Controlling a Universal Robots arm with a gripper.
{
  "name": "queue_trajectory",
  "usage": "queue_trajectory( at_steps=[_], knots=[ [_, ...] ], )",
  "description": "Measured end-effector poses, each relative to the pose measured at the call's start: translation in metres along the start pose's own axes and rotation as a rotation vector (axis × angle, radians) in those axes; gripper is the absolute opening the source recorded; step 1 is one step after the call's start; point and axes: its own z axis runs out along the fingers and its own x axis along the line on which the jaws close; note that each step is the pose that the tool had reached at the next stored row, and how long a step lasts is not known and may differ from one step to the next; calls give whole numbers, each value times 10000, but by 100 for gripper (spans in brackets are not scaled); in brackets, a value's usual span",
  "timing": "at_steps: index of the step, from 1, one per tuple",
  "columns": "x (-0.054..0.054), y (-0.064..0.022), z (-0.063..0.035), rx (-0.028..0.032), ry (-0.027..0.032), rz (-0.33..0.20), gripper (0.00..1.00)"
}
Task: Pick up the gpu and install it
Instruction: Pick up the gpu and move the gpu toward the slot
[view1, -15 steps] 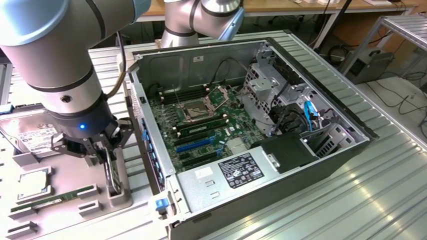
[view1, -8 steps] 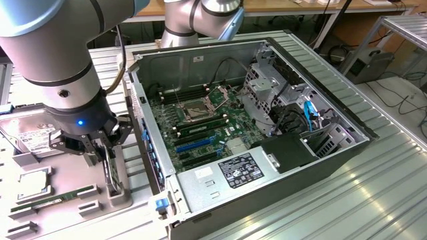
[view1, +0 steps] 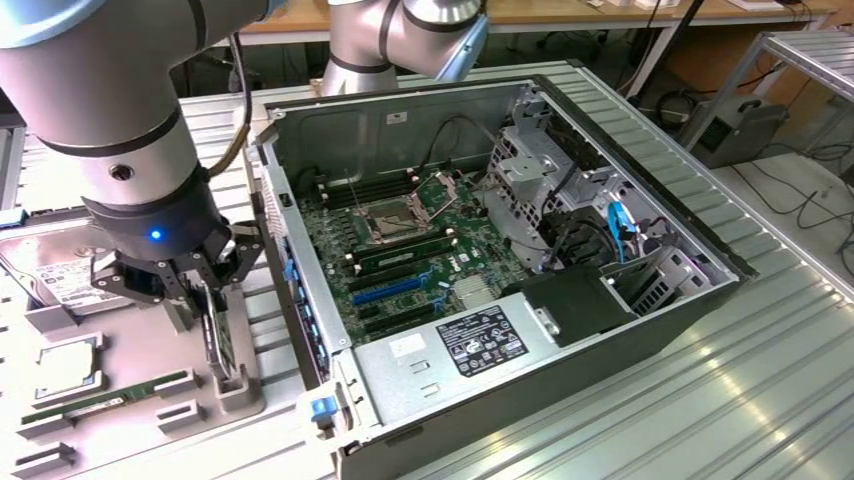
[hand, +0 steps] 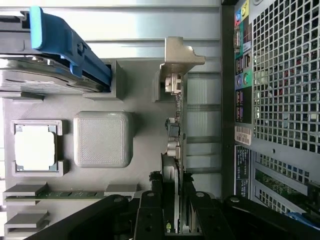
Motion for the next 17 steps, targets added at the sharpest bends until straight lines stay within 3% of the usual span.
queue_trajectory(
  at_steps=[8,17],
  knots=[
    [-20,2,-207,-1,38,-2,26],
    [-103,6,-627,2,111,-3,26]
  ],
)
